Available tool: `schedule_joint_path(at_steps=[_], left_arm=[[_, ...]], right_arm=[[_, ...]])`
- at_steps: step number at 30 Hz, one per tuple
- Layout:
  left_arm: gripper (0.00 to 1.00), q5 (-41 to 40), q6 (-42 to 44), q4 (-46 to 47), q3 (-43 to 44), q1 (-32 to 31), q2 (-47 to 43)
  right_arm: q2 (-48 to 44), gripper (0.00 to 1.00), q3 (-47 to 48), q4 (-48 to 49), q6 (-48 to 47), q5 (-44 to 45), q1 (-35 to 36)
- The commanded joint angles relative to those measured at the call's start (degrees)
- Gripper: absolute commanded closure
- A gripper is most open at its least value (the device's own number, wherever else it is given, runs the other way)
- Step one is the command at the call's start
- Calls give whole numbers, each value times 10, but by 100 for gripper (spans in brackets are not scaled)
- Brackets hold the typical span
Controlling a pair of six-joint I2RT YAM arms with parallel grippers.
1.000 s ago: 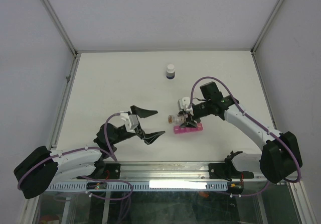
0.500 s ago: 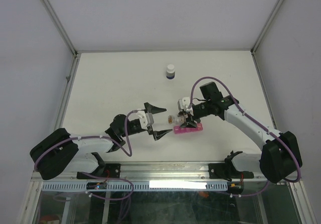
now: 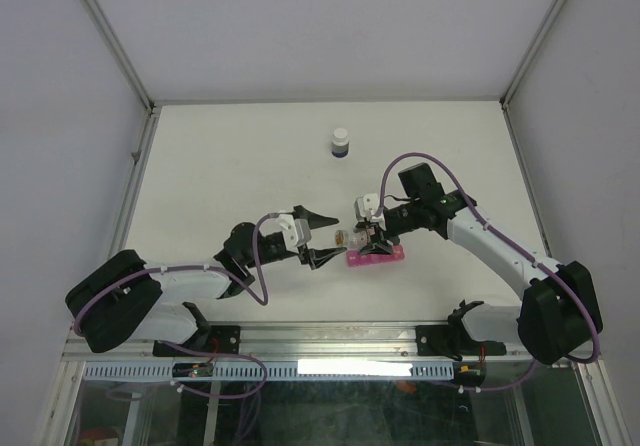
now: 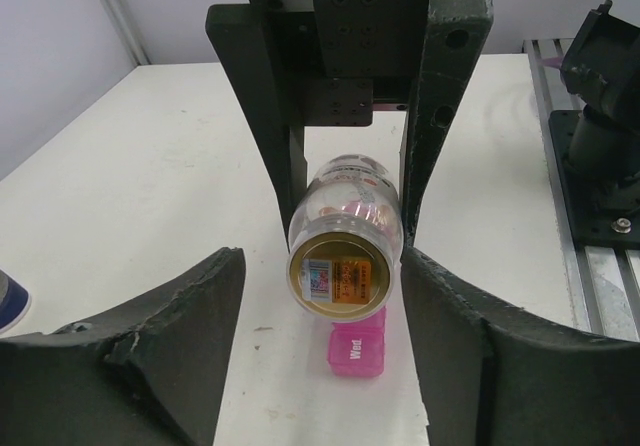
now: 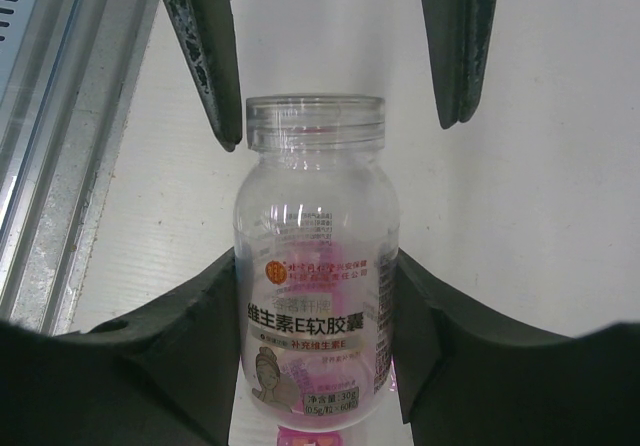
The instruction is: Sort the pills into containers
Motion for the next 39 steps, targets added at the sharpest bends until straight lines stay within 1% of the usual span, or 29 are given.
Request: schedule_joint_path(at_steps=[1, 2, 5, 6, 17, 21, 25, 28, 32, 34, 35, 37, 39], left_arm=[[38, 4, -2, 16, 24, 3, -1], [38, 2, -2, 15, 25, 3, 0], [45, 4, -9, 13, 26, 3, 1], [46, 4, -10, 12, 26, 3, 2], [46, 2, -15, -11, 30, 3, 3], [50, 1, -23, -9, 30, 3, 5], [63, -4, -41, -12, 32, 4, 7], [71, -11, -64, 0, 26, 5, 6], [80, -30, -121, 28, 13, 4, 3], [90, -69, -167, 35, 10, 4, -3], [100, -91, -195, 36, 8, 3, -6], [100, -134, -251, 33, 3, 2, -14], [100, -169, -297, 10, 7, -2, -24]], right_arm=[[-2, 100, 18, 3, -8, -24, 3], [-2, 100, 18, 3, -8, -23, 3], [-2, 100, 17, 3, -8, -23, 3], [-2, 100, 18, 3, -9, -23, 3], [-2, 100, 18, 3, -8, -23, 3], [-1, 100, 18, 3, -8, -22, 3], [-2, 100, 18, 3, -8, -21, 3], [-2, 100, 17, 3, -8, -21, 3], [-2, 100, 18, 4, -7, -19, 3], [-2, 100, 17, 7, -4, -15, 3], [-1, 100, 17, 10, -1, -12, 3], [0, 100, 18, 13, 3, -7, 3], [1, 100, 18, 16, 7, -4, 3]])
